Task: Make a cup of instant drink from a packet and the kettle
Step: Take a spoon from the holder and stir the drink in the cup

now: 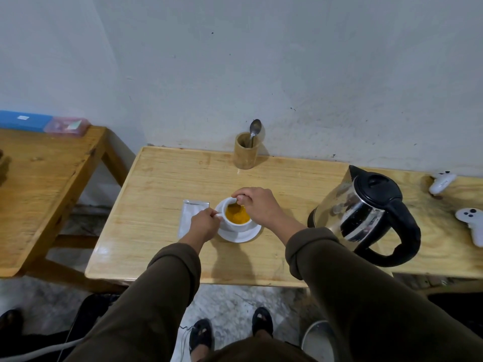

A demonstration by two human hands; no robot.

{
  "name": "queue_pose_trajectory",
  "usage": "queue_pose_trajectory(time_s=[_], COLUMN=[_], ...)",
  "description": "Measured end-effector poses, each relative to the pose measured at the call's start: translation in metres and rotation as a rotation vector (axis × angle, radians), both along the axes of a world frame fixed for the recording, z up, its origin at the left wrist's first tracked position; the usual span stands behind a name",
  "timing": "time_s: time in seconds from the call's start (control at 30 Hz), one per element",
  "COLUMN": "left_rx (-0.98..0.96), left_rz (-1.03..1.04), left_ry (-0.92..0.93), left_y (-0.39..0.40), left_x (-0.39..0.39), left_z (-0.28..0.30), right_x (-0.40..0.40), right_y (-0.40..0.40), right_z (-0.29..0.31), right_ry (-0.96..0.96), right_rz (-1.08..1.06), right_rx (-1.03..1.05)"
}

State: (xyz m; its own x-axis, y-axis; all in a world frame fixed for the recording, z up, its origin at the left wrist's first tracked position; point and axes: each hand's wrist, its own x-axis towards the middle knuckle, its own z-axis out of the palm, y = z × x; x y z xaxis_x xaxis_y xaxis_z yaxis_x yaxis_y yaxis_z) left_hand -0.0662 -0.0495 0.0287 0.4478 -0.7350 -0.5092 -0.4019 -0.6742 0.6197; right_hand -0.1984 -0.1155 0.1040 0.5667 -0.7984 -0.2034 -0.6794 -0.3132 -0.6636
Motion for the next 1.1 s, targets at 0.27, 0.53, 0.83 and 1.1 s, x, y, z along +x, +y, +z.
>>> queue_pose_trajectory(time_s=[0.27,0.53,0.83,1.1], left_rx=[0.005,0.014,0.017,0.027], left_rz=[-0.022,-0.028,-0.106,-0.161], left_ry=[-0.015,0.018,-0.034,-0.056], left_y=[-0.001,-0.003,-0.004,-0.008], left_x=[0.001,0.004,0.007,0.01], left_z=[-0.001,-0.004,-0.007,-0.011], right_x=[-0.002,-0.002,-0.013,-0.024], right_y=[-0.005,0.005,0.014,0.029], right_z=[0.001,-0.002,0.003,0.008], right_ry=[0.064,0.001,-0.076,0.103], right_rz=[-0.046,-0.041,-0.117,-0.13], right_rx=[-0.047,-0.015,0.051,-0.061])
